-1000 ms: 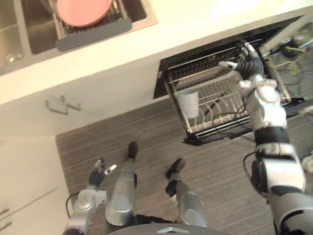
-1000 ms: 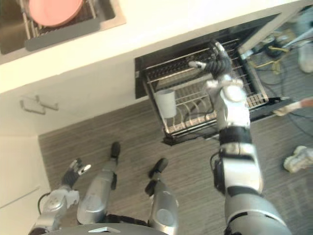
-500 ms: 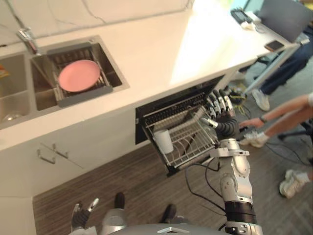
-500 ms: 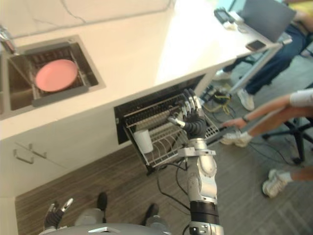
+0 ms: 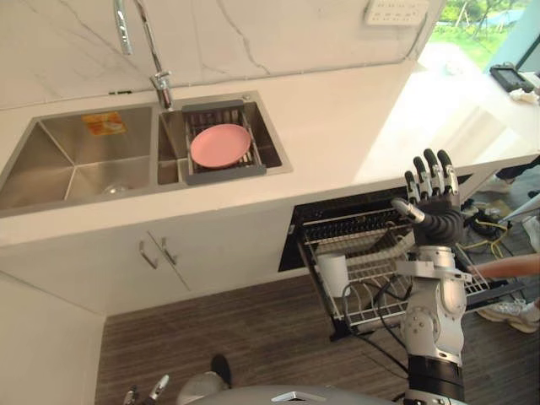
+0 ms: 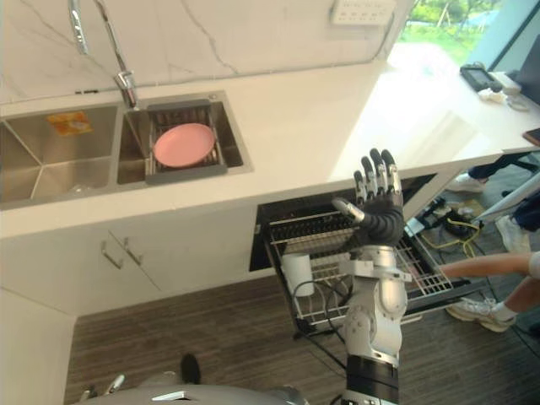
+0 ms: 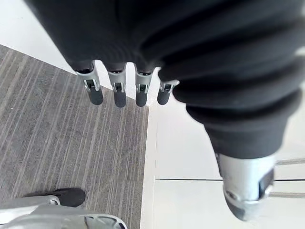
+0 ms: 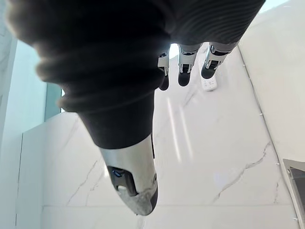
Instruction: Walk over to the sink, pick up the cup, carry it to the dishwasher, place the cup inside the dishwasher, then close the dishwasher door
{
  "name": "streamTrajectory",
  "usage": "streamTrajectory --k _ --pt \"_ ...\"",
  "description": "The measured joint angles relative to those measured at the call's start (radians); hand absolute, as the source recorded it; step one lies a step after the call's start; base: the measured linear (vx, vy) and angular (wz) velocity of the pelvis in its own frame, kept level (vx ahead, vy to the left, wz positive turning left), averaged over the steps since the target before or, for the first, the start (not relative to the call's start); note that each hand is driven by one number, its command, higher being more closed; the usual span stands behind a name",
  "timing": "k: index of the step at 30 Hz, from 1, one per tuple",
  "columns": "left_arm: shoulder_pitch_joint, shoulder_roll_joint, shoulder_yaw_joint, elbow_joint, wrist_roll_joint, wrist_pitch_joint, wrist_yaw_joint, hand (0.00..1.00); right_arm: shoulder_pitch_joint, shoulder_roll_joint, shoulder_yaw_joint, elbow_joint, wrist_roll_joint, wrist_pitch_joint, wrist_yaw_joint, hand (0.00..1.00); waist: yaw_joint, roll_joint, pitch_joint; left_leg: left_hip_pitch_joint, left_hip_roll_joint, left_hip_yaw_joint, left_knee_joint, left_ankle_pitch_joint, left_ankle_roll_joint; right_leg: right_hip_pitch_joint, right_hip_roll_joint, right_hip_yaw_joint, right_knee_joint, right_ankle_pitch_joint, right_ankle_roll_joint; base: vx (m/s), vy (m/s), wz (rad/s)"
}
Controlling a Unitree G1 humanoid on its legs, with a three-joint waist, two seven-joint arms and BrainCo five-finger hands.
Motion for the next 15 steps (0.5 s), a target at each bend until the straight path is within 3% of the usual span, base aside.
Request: streamTrajectory --k 1,2,3,4,5,7,10,12,15 --pt "-0.008 0.011 -0.020 0.000 0.006 0.000 -0.001 0.00 0.017 0.007 -0.011 -0.005 0.000 -0.001 -0.006 0.00 -0.009 0.000 0.000 0.001 0.002 -0.028 0.000 -0.002 0.003 -0.030 0.000 0.082 0.066 0.026 -0.044 0.06 0.083 0.87" --pt "-0.025 0.030 -0.046 0.000 0.012 -0.001 0.000 0.00 0.055 0.034 -0.020 -0.037 0.000 -0.002 -0.008 0.00 -0.039 0.009 0.000 -0.004 0.013 -0.104 0.000 0.005 0.012 -0.093 0.068 0.297 0.141 -0.079 -0.041 0.06 0.040 0.92" --pt "-0.030 0.036 -0.050 0.000 0.012 -0.001 0.000 0.00 0.065 0.040 -0.020 -0.046 0.000 -0.003 -0.007 0.00 -0.046 0.002 0.000 -0.009 0.013 -0.119 0.000 0.006 0.012 -0.098 0.093 0.334 0.139 -0.104 -0.033 0.07 -0.035 1.23" --pt "-0.047 0.055 -0.051 0.005 0.012 -0.001 0.000 0.00 0.097 0.052 -0.020 -0.092 -0.001 -0.006 -0.017 0.00 -0.065 -0.025 0.001 -0.023 0.011 -0.165 0.000 0.013 0.012 -0.107 0.173 0.446 0.099 -0.171 -0.006 0.04 -0.071 0.97" --pt "-0.056 0.079 -0.051 0.018 0.012 0.001 -0.003 0.00 0.104 0.057 -0.021 -0.131 -0.001 -0.020 -0.022 0.00 -0.068 -0.055 -0.002 -0.028 -0.001 -0.179 0.000 0.019 0.009 -0.107 0.216 0.489 0.032 -0.176 -0.006 0.04 -0.073 0.86" --pt "-0.061 0.090 -0.046 0.043 0.011 0.007 -0.005 0.00 0.081 0.050 -0.020 -0.160 0.000 -0.044 -0.016 0.00 -0.058 -0.083 -0.004 -0.021 -0.031 -0.179 0.000 0.022 0.007 -0.108 0.221 0.467 -0.032 -0.157 -0.010 0.04 -0.095 0.23" --pt "-0.062 0.086 -0.051 0.049 0.011 0.004 -0.011 0.00 0.051 0.043 -0.020 -0.150 0.052 -0.046 -0.009 0.00 -0.050 -0.071 -0.010 -0.023 -0.034 -0.167 0.000 0.025 0.002 -0.060 0.228 0.492 -0.142 -0.159 -0.005 0.04 -0.068 -0.10" --pt "-0.066 0.081 -0.052 0.050 0.011 0.004 -0.014 0.00 0.049 0.028 -0.021 -0.148 0.077 -0.039 -0.002 0.00 -0.058 -0.054 -0.008 -0.031 -0.032 -0.164 -0.001 0.033 -0.009 -0.045 0.235 0.491 -0.195 -0.150 0.019 -0.01 -0.069 -0.10" --pt "-0.065 0.069 -0.053 0.073 0.011 0.003 -0.015 0.00 0.048 0.012 -0.019 -0.128 0.077 -0.038 0.004 0.00 -0.069 -0.035 -0.013 -0.006 -0.028 -0.159 -0.001 0.033 -0.017 -0.003 0.246 0.488 -0.245 -0.146 0.021 -0.01 -0.042 -0.07"
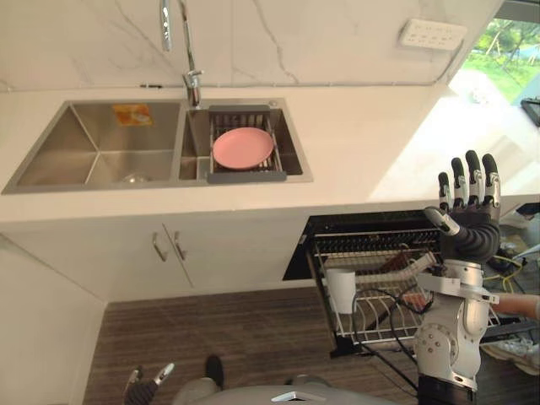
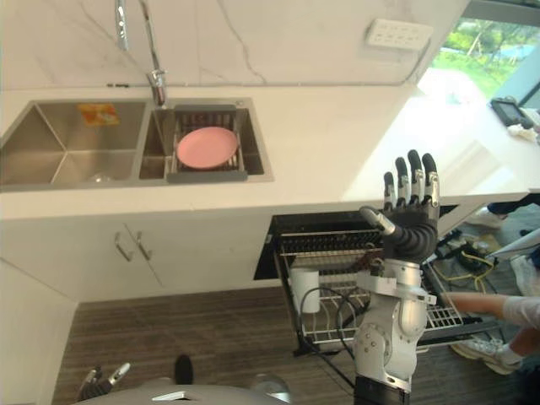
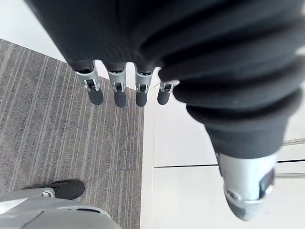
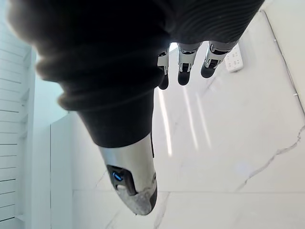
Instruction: Walk over to the sink, pick up the cup, carry it to the dishwasher, place the cup inside the dishwasher, then close the dishwasher door
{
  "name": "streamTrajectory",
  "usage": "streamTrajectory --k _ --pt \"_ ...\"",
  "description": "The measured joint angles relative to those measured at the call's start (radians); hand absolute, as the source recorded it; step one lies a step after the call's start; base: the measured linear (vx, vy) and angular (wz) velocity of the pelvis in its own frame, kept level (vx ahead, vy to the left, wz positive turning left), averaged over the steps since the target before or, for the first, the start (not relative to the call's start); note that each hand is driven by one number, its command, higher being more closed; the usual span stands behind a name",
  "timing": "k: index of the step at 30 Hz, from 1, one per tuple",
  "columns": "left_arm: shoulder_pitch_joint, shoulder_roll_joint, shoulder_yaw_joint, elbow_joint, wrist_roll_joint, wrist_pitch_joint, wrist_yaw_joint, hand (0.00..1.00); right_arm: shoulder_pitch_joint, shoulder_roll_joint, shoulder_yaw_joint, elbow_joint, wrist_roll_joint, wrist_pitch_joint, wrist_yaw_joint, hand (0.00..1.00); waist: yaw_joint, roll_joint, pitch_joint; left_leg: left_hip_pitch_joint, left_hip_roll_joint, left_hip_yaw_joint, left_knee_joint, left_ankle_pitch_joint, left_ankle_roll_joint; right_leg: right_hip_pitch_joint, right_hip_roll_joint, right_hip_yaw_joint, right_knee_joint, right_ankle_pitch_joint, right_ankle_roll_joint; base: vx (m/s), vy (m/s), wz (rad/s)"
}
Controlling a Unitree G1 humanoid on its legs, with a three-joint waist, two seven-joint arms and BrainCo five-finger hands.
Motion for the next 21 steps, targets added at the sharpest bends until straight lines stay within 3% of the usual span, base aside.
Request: streamTrajectory --k 1,2,9,19,21 --pt "-0.001 -0.001 -0.001 0.000 0.000 0.000 -0.001 0.00 0.000 0.000 0.001 0.003 0.000 0.000 0.000 0.00 0.000 0.002 -0.004 0.003 0.001 0.001 0.000 -0.001 -0.001 0.004 0.001 0.000 -0.003 0.000 0.000 0.01 -0.024 -0.06" --pt "-0.021 0.018 -0.027 -0.002 0.000 -0.004 -0.006 0.00 -0.014 0.006 0.050 0.068 -0.001 0.019 -0.002 0.00 0.013 0.000 -0.010 0.027 -0.048 0.028 0.000 -0.046 0.025 0.070 -0.035 0.001 -0.093 0.031 0.013 0.00 0.000 0.00" --pt "-0.021 0.018 -0.027 -0.002 -0.008 -0.003 -0.021 0.00 -0.013 0.007 0.050 0.068 -0.001 0.019 -0.002 0.00 0.008 -0.001 -0.010 0.030 -0.046 0.036 0.000 -0.046 0.025 0.069 -0.035 0.008 -0.091 0.031 0.013 0.00 0.000 -0.02" --pt "-0.023 0.011 -0.003 0.037 -0.197 0.039 -0.148 0.00 -0.014 0.010 0.086 0.068 -0.007 -0.014 -0.040 0.00 0.013 0.005 -0.007 0.060 -0.034 0.042 0.000 -0.045 0.018 0.090 -0.020 0.033 -0.089 0.029 0.006 -0.02 -0.010 -0.05" --pt "-0.023 0.009 0.008 0.041 -0.196 0.039 -0.154 0.00 -0.012 0.018 0.098 0.068 -0.021 -0.016 -0.062 0.00 0.018 0.006 -0.007 0.059 -0.032 0.038 0.000 -0.042 0.014 0.090 -0.017 0.029 -0.088 0.026 0.009 -0.04 -0.031 0.06"
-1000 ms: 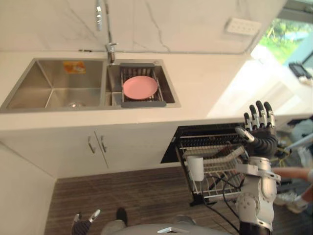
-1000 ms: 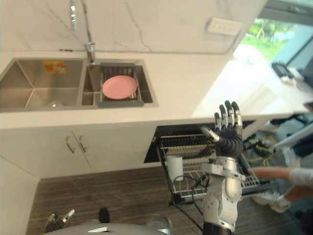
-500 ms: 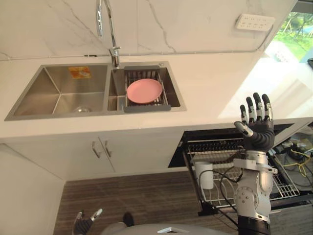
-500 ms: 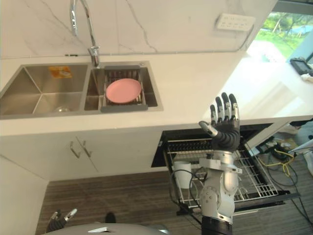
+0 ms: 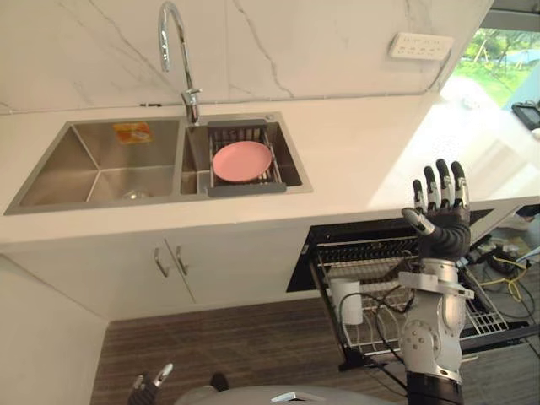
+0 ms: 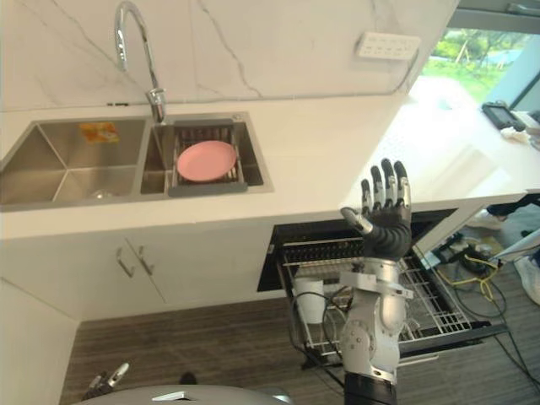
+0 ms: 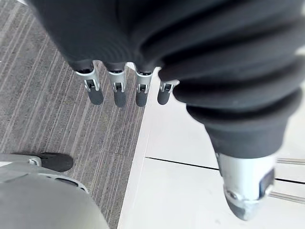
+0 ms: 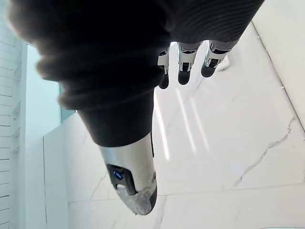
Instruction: Walk over to the sink, pick up the cup, carry it to the dishwasher, place the cup inside the dishwasher, then close the dishwasher door
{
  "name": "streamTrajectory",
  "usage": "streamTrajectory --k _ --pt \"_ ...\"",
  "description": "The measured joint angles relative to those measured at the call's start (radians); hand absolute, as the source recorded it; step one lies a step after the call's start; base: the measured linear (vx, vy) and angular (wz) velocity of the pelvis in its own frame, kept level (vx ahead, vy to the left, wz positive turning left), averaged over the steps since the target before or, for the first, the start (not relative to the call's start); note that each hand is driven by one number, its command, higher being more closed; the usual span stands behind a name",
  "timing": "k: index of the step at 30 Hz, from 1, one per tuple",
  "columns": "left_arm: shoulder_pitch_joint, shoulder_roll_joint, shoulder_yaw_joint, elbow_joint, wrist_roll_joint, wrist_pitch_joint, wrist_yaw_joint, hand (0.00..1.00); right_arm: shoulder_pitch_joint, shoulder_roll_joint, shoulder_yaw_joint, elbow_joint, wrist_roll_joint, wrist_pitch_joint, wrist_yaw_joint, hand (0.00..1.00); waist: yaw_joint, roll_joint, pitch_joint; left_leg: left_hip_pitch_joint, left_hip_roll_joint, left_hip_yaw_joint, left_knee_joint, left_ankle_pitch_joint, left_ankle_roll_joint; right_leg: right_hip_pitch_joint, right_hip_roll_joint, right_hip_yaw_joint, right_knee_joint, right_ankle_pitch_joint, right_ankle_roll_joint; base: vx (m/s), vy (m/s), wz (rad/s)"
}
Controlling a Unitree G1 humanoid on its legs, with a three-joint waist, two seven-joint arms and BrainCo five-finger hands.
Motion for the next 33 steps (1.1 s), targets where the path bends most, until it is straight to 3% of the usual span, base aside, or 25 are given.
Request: streamTrajectory --k 5,7,9,11,13,15,17,18,19,22,25,27,29,30,32,33 --pt "0.006 -0.011 0.027 0.009 0.000 0.000 0.002 0.00 0.012 0.025 -0.006 -0.006 0.000 0.000 -0.037 0.00 0.015 0.001 -0.002 -0.036 0.012 -0.009 0.041 -0.011 -0.002 -0.014 0.005 -0.006 0.030 -0.022 -0.006 0.00 -0.028 0.11" --pt "-0.007 -0.024 0.064 0.013 0.000 -0.003 0.002 0.00 0.010 0.037 -0.004 -0.025 0.001 0.000 -0.038 0.00 0.014 0.006 0.011 -0.146 0.036 -0.011 0.254 -0.088 0.003 -0.027 0.010 -0.022 0.037 -0.006 0.003 0.04 -0.008 0.26" --pt "-0.019 -0.050 0.094 0.012 -0.002 -0.003 0.002 0.00 0.010 0.035 -0.007 -0.072 0.000 -0.002 -0.051 0.00 0.008 0.042 0.067 -0.283 0.111 0.037 0.560 -0.160 0.001 -0.009 0.039 -0.041 0.061 -0.016 0.002 -0.08 0.014 0.31" --pt "-0.013 -0.067 0.095 0.013 -0.010 -0.001 0.002 0.00 0.008 0.035 -0.014 -0.093 0.000 -0.010 -0.070 0.00 0.022 0.059 0.082 -0.273 0.119 0.034 0.549 -0.169 -0.020 0.000 0.044 -0.042 0.067 -0.034 -0.012 -0.10 0.008 0.13" --pt "-0.011 -0.073 0.097 0.013 -0.020 0.001 0.001 0.00 -0.002 0.037 -0.022 -0.097 0.000 -0.029 -0.081 0.00 0.022 0.057 0.094 -0.255 0.105 0.009 0.489 -0.174 -0.045 -0.012 0.047 -0.020 0.081 -0.049 -0.017 -0.12 0.043 0.22" --pt "-0.005 -0.077 0.099 0.012 -0.021 0.000 0.000 0.00 -0.003 0.039 -0.019 -0.093 -0.003 -0.038 -0.100 0.00 0.032 0.056 0.104 -0.274 0.086 -0.068 0.511 -0.191 -0.058 -0.018 0.029 0.022 0.092 -0.054 -0.012 -0.11 0.078 -0.11" --pt "0.039 -0.098 0.100 0.012 -0.030 -0.003 0.001 0.00 -0.004 0.028 -0.007 -0.093 -0.031 -0.044 -0.104 0.00 0.040 0.079 0.105 -0.254 0.112 -0.166 0.471 -0.205 -0.080 -0.038 0.021 0.102 0.082 -0.062 0.002 -0.02 0.204 -0.77" --pt "0.048 -0.103 0.101 0.015 -0.039 -0.003 0.001 0.00 -0.003 0.024 -0.002 -0.091 -0.035 -0.046 -0.104 0.00 0.041 0.080 0.106 -0.246 0.122 -0.141 0.455 -0.189 -0.076 -0.037 0.016 0.123 0.071 -0.065 0.006 0.09 0.272 -0.87" --pt "0.057 -0.111 0.103 0.023 -0.050 -0.004 0.002 0.00 -0.004 0.026 -0.002 -0.091 -0.037 -0.049 -0.104 0.00 0.044 0.086 0.099 -0.241 0.109 -0.098 0.451 -0.203 -0.051 -0.036 0.010 0.179 0.072 -0.067 0.010 0.13 0.236 -0.71" --pt "0.040 -0.092 0.099 0.026 -0.057 -0.018 0.002 0.00 -0.011 0.025 -0.007 -0.091 -0.037 -0.055 -0.097 0.00 0.043 0.053 0.106 -0.257 0.078 -0.032 0.544 -0.278 -0.007 -0.046 -0.027 0.191 0.166 -0.122 0.050 0.15 0.151 -0.44" --pt "0.037 -0.070 0.093 0.026 -0.037 -0.020 0.001 0.00 0.009 0.029 -0.008 -0.091 -0.037 -0.052 -0.097 0.00 0.041 0.029 0.072 -0.235 0.033 -0.004 0.553 -0.324 0.024 -0.030 -0.074 0.202 0.177 -0.138 0.033 0.14 0.193 -0.22" --pt "0.009 -0.060 0.090 0.025 -0.036 -0.024 0.001 0.00 0.010 0.031 0.000 -0.093 -0.041 -0.040 -0.097 0.00 0.049 0.015 0.063 -0.187 0.015 0.012 0.483 -0.321 0.033 -0.156 -0.080 0.204 0.445 -0.129 0.035 0.17 0.087 -0.15" --pt "0.003 -0.045 0.083 0.024 -0.036 -0.027 -0.002 0.00 0.012 0.036 0.000 -0.094 -0.051 -0.037 -0.099 0.00 0.047 -0.004 0.061 -0.143 -0.002 0.014 0.434 -0.317 0.038 -0.230 -0.089 0.197 0.603 -0.088 0.026 0.14 0.048 -0.11" --pt "0.002 -0.034 0.072 0.025 -0.036 -0.027 -0.009 0.00 0.013 0.037 -0.001 -0.094 -0.067 -0.036 -0.105 0.00 0.048 -0.018 0.060 -0.083 -0.015 0.010 0.366 -0.301 0.045 -0.290 -0.092 0.197 0.731 -0.008 0.006 0.24 0.065 -0.19" --pt "0.002 -0.032 0.045 0.020 -0.036 -0.027 -0.013 0.00 0.013 0.037 0.001 -0.094 -0.070 -0.036 -0.114 0.00 0.045 -0.001 0.054 -0.024 -0.014 0.003 0.301 -0.275 0.056 -0.337 -0.092 0.190 0.828 0.071 -0.016 0.28 0.044 -0.14" --pt "0.002 -0.026 0.023 0.004 -0.036 -0.027 -0.012 0.00 0.022 0.039 0.002 -0.094 -0.072 -0.036 -0.115 0.00 0.038 0.003 0.054 0.007 -0.011 -0.001 0.277 -0.256 0.060 -0.363 -0.089 0.177 0.860 0.006 -0.018 0.31 -0.034 0.13"
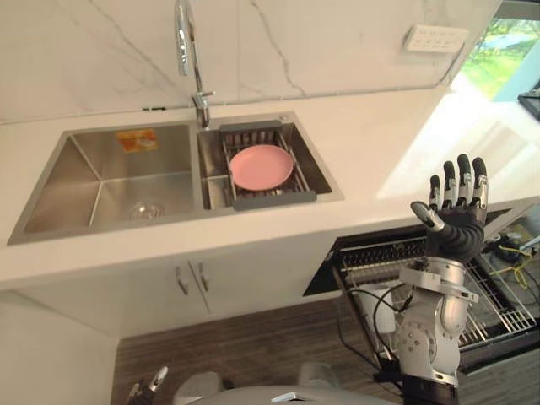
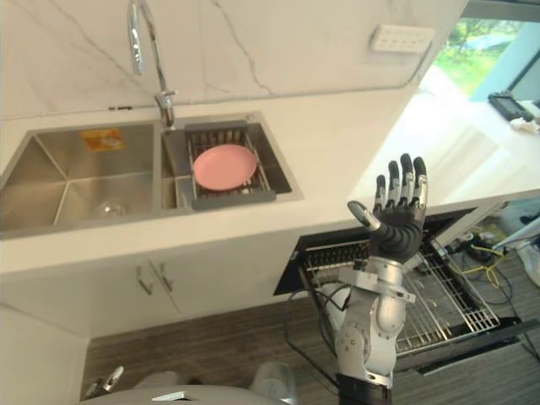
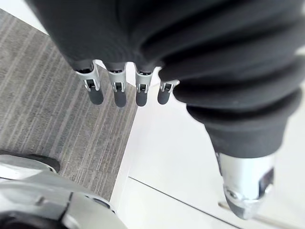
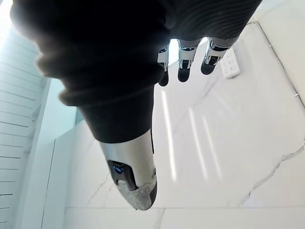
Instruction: Walk over to the sink, pick up the cup, carry it to the dishwasher, place the cup inside the dishwasher, then close the dishwasher door
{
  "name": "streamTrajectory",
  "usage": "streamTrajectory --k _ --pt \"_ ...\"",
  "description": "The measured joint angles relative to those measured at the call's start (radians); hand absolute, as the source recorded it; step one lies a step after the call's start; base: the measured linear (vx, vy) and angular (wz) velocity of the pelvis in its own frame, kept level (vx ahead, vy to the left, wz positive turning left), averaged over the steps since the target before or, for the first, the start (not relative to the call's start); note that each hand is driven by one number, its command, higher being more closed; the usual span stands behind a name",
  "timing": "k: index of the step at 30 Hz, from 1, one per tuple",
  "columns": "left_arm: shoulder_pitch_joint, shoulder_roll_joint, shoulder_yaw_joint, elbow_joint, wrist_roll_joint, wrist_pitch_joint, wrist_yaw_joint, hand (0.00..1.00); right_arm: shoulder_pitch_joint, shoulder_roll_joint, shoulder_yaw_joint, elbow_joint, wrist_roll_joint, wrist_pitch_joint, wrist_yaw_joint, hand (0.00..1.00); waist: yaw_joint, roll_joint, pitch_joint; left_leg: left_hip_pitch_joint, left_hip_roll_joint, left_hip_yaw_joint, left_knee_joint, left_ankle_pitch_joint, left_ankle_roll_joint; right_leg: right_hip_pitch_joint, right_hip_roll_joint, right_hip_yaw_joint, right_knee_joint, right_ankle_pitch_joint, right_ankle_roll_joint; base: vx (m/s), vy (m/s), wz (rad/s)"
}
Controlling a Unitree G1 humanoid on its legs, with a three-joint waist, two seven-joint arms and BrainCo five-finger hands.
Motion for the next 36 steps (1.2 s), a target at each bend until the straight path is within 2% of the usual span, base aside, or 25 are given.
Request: streamTrajectory --k 1,2,3,5,6,7,8,9,11,13,16,19,20,21,22,23,24,26,28,29,30,31,32,34,36 --pt "-0.005 0.010 -0.008 -0.012 0.000 0.000 0.001 0.00 0.003 0.000 -0.002 0.000 -0.005 -0.001 -0.001 0.00 -0.008 -0.006 0.000 0.006 0.006 -0.012 -0.004 0.001 0.000 -0.026 0.007 -0.033 -0.006 -0.082 0.001 0.31 -0.062 0.24" --pt "-0.018 0.012 -0.008 -0.012 -0.001 0.000 0.002 0.00 0.001 -0.001 -0.004 0.000 -0.005 -0.001 -0.001 0.00 -0.012 -0.006 0.002 0.011 0.012 -0.021 -0.008 0.001 0.000 -0.038 0.020 -0.049 -0.021 -0.112 -0.003 0.31 -0.149 0.31" --pt "-0.049 0.006 -0.011 -0.012 -0.001 0.002 0.003 0.00 0.000 -0.001 -0.002 0.000 -0.006 -0.001 -0.003 0.00 -0.012 0.007 0.011 0.029 0.042 -0.051 -0.023 0.001 -0.002 -0.064 0.067 -0.093 -0.098 -0.161 -0.020 0.23 -0.151 0.20" --pt "-0.061 0.006 -0.030 -0.022 0.001 0.003 0.003 0.00 0.001 -0.001 0.002 0.000 -0.019 -0.005 -0.006 0.00 -0.015 0.018 0.017 0.057 0.078 -0.053 -0.034 -0.002 -0.020 -0.077 0.104 -0.127 -0.258 -0.152 -0.022 0.22 -0.166 0.14" --pt "-0.060 0.008 -0.034 -0.027 0.003 0.004 0.003 0.00 0.001 -0.002 0.002 0.000 -0.028 -0.008 -0.005 0.00 -0.015 0.016 0.017 0.066 0.087 -0.050 -0.034 -0.010 -0.034 -0.079 0.110 -0.127 -0.320 -0.131 -0.019 0.29 -0.236 0.07" --pt "-0.053 0.031 -0.044 -0.036 0.016 0.006 0.002 0.00 0.002 -0.004 0.002 0.000 -0.028 -0.019 -0.003 0.00 -0.015 -0.006 0.013 0.093 0.088 -0.049 -0.030 -0.051 -0.082 -0.073 0.108 -0.119 -0.492 -0.016 -0.020 0.27 -0.221 -0.02" --pt "-0.042 0.053 -0.048 -0.050 0.021 0.007 0.001 0.00 0.003 0.000 0.010 0.000 -0.027 -0.021 -0.002 0.00 -0.014 -0.052 0.015 0.107 0.068 -0.051 -0.015 -0.075 -0.103 -0.058 0.090 -0.105 -0.565 0.135 -0.010 0.27 -0.252 -0.01" --pt "-0.052 0.051 -0.047 -0.036 0.024 0.015 0.003 0.00 0.003 -0.013 0.010 0.007 -0.027 -0.022 0.000 0.00 -0.016 -0.038 0.027 0.121 0.083 -0.058 0.005 -0.098 -0.119 -0.048 0.101 -0.110 -0.532 0.126 -0.012 0.18 -0.213 0.05" --pt "-0.035 0.016 -0.057 -0.039 0.039 0.026 0.000 0.00 0.024 -0.025 0.010 -0.006 -0.027 -0.022 0.001 0.00 -0.033 0.024 0.015 0.120 0.156 -0.075 0.018 -0.130 -0.144 -0.023 0.169 -0.128 -0.554 0.090 -0.022 0.19 -0.222 0.04" --pt "-0.041 -0.005 -0.055 -0.040 0.043 0.028 0.001 0.00 0.026 -0.026 -0.007 -0.015 -0.027 -0.017 0.001 0.00 -0.037 0.050 0.011 0.121 0.175 -0.096 -0.006 -0.123 -0.151 -0.020 0.188 -0.148 -0.565 0.083 -0.034 0.14 -0.169 0.14" --pt "-0.046 -0.011 -0.043 -0.036 0.059 0.027 0.015 0.00 0.040 -0.025 -0.027 -0.077 -0.025 -0.012 0.001 0.00 -0.037 0.059 0.010 0.138 0.192 -0.121 -0.033 -0.104 -0.150 0.007 0.189 -0.186 -0.560 0.059 -0.039 0.07 -0.099 0.35" --pt "-0.040 -0.009 -0.004 -0.030 0.082 0.023 0.031 0.00 0.044 -0.018 -0.027 -0.092 -0.025 0.001 0.007 0.00 -0.027 0.040 0.003 0.116 0.189 -0.126 0.024 -0.097 -0.136 0.021 0.172 -0.210 -0.551 0.032 -0.043 0.03 -0.064 0.36" --pt "-0.035 -0.013 0.017 -0.027 0.115 0.018 0.043 0.00 0.050 -0.009 -0.027 -0.091 -0.025 0.010 0.014 0.00 -0.029 0.033 0.005 0.034 0.190 -0.128 0.189 -0.090 -0.083 0.067 0.173 -0.232 -0.627 0.033 -0.040 -0.01 -0.076 0.52" --pt "-0.034 -0.019 0.022 -0.027 0.124 0.017 0.047 0.00 0.058 -0.009 -0.027 -0.091 -0.025 0.013 0.017 0.00 -0.030 0.042 0.004 -0.013 0.202 -0.122 0.264 -0.073 -0.050 0.102 0.180 -0.242 -0.689 0.036 -0.034 0.05 -0.101 0.55" --pt "-0.030 -0.037 0.023 -0.029 0.138 0.011 0.062 0.00 0.068 -0.012 -0.024 -0.096 -0.025 0.024 0.022 0.00 -0.020 0.078 0.006 -0.092 0.248 -0.093 0.387 -0.031 -0.012 0.150 0.217 -0.255 -0.721 0.032 -0.053 0.06 -0.068 0.38" --pt "-0.027 -0.038 0.023 -0.031 0.142 0.006 0.064 0.00 0.066 -0.011 -0.023 -0.100 -0.025 0.027 0.024 0.00 -0.019 0.071 0.006 -0.117 0.260 -0.082 0.436 -0.014 -0.020 0.168 0.223 -0.251 -0.705 0.025 -0.072 0.28 -0.093 0.50" --pt "-0.014 -0.018 0.055 -0.045 0.149 0.003 0.065 0.00 0.062 -0.003 -0.025 -0.107 -0.026 0.030 0.025 0.00 -0.011 0.023 0.016 -0.141 0.233 -0.039 0.495 -0.003 -0.060 0.245 0.187 -0.224 -0.780 0.062 -0.060 0.23 -0.071 0.47" --pt "-0.015 -0.046 0.056 -0.044 0.160 0.001 0.081 0.00 0.017 -0.035 -0.053 -0.075 -0.026 0.027 0.019 0.00 0.006 0.047 0.025 -0.155 0.220 -0.029 0.367 -0.095 -0.096 0.259 0.181 -0.227 -0.805 0.068 -0.067 0.14 0.016 0.28" --pt "0.001 -0.057 0.032 -0.048 0.177 -0.005 0.082 0.00 -0.005 -0.041 -0.041 -0.034 -0.027 0.028 0.018 0.00 0.004 0.080 0.023 -0.155 0.206 -0.017 0.163 -0.057 -0.120 0.247 0.174 -0.225 -0.803 0.055 -0.040 0.00 0.150 -0.05" --pt "0.010 -0.058 0.019 -0.046 0.177 -0.005 0.083 0.00 0.002 -0.038 -0.036 -0.023 -0.027 0.031 0.018 0.00 0.012 0.086 0.025 -0.137 0.199 -0.012 0.137 0.002 -0.131 0.250 0.171 -0.207 -0.801 0.051 -0.027 0.00 0.147 -0.33" --pt "0.025 -0.058 0.013 -0.048 0.176 -0.006 0.084 0.00 0.012 -0.036 -0.028 -0.028 -0.030 0.032 0.018 0.00 0.019 0.077 0.020 -0.119 0.176 0.008 0.099 0.013 -0.122 0.255 0.155 -0.182 -0.816 0.060 -0.014 0.04 0.170 -0.38" --pt "0.025 -0.052 0.011 -0.047 0.176 -0.006 0.085 0.00 0.012 -0.038 -0.026 -0.035 -0.035 0.030 0.018 0.00 0.017 0.076 0.015 -0.111 0.161 0.013 0.077 0.018 -0.119 0.255 0.143 -0.175 -0.822 0.067 -0.004 0.07 0.141 -0.23" --pt "0.028 -0.049 0.010 -0.047 0.176 -0.006 0.090 0.00 0.012 -0.045 -0.026 -0.040 -0.037 0.019 0.019 0.00 0.008 0.062 0.009 -0.104 0.132 0.017 0.029 0.047 -0.108 0.251 0.121 -0.174 -0.837 0.081 0.006 0.09 0.139 0.01" --pt "0.014 -0.035 0.010 -0.047 0.175 -0.008 0.102 0.00 0.012 -0.048 -0.025 -0.038 -0.037 0.019 0.022 0.00 0.000 0.042 0.004 -0.078 0.100 0.026 -0.040 0.091 -0.089 0.252 0.103 -0.173 -0.866 0.098 0.019 0.14 0.115 0.02" --pt "0.002 -0.029 0.008 -0.047 0.175 -0.011 0.101 0.00 0.015 -0.047 -0.025 -0.039 -0.037 0.019 0.031 0.00 0.000 0.035 0.001 -0.058 0.083 0.035 -0.071 0.107 -0.084 0.259 0.093 -0.171 -0.884 0.114 0.030 0.10 0.059 -0.04"
